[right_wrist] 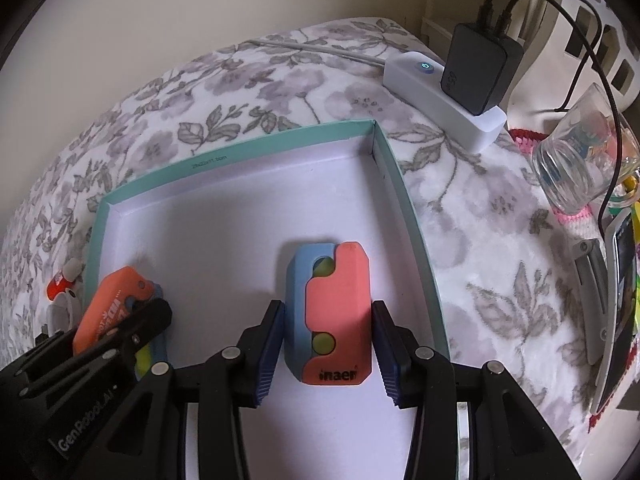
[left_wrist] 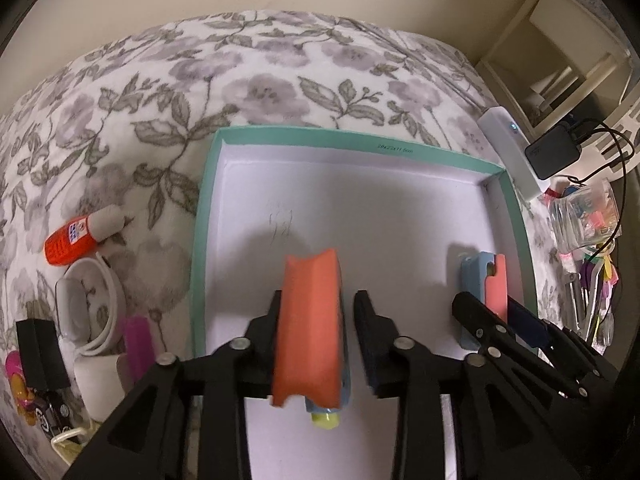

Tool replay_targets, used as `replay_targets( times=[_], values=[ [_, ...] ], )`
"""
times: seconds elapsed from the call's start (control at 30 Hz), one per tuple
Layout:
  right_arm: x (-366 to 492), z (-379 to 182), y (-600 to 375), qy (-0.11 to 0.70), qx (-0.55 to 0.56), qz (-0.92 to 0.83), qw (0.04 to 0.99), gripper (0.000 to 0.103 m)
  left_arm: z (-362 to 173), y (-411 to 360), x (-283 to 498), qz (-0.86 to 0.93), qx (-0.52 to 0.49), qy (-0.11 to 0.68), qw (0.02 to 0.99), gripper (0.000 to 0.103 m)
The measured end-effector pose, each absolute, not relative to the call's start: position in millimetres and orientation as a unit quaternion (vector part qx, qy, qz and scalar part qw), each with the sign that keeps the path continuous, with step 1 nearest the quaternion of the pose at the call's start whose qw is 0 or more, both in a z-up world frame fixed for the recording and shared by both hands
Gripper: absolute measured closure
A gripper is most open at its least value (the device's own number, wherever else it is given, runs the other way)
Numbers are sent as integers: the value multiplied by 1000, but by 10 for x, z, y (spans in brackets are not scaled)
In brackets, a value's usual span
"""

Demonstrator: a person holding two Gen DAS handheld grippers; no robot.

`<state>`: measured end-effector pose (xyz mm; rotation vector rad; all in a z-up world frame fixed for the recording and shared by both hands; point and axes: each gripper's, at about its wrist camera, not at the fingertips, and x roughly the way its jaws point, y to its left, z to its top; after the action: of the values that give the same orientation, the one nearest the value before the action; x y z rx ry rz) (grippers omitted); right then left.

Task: Organize rigid objects
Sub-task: 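Carry both toys into the teal-rimmed tray and open both grippers, then withdraw both grippers from the tray back toward the pile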

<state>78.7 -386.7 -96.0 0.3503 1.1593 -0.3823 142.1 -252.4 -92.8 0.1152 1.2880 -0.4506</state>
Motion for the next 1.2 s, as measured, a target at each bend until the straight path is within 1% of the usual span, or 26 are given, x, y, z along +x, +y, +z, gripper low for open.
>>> replay_targets(
  times=[0.13,0.27,0.6,0.63,0.67,0.73,0.87,0.93,1.1,1.13,1.2],
  values=[
    [775,-920,-3839,539,157,-177,808,50,-896,-2494,1403,-203,52,600,772,66],
    [760,-854,-3796,532,141,-177,816,40,-820,-2457,1379,-200,52,600,773,65],
    [673,-752,-3710,527,119,-178,822,39,-650,-2324,1290,-194,44,600,775,64],
    [663,-739,-3706,527,117,-178,823,39,-628,-2307,1278,-193,42,599,776,59],
    [653,-729,-3703,526,117,-178,823,39,-604,-2282,1263,-194,38,597,777,51],
    [626,-711,-3700,525,119,-177,824,39,-546,-2244,1236,-195,33,592,781,44],
    [580,-684,-3671,524,118,-175,825,39,-450,-2183,1187,-196,28,583,788,39],
    [551,-675,-3637,523,115,-174,826,36,-420,-2133,1161,-196,22,582,789,38],
    [497,-670,-3549,524,101,-172,828,33,-381,-2008,1123,-187,12,580,793,37],
    [488,-673,-3537,525,100,-171,828,32,-377,-1975,1123,-185,10,580,794,35],
    [473,-687,-3525,526,103,-169,827,29,-375,-1884,1110,-179,3,579,796,29]
  ],
)
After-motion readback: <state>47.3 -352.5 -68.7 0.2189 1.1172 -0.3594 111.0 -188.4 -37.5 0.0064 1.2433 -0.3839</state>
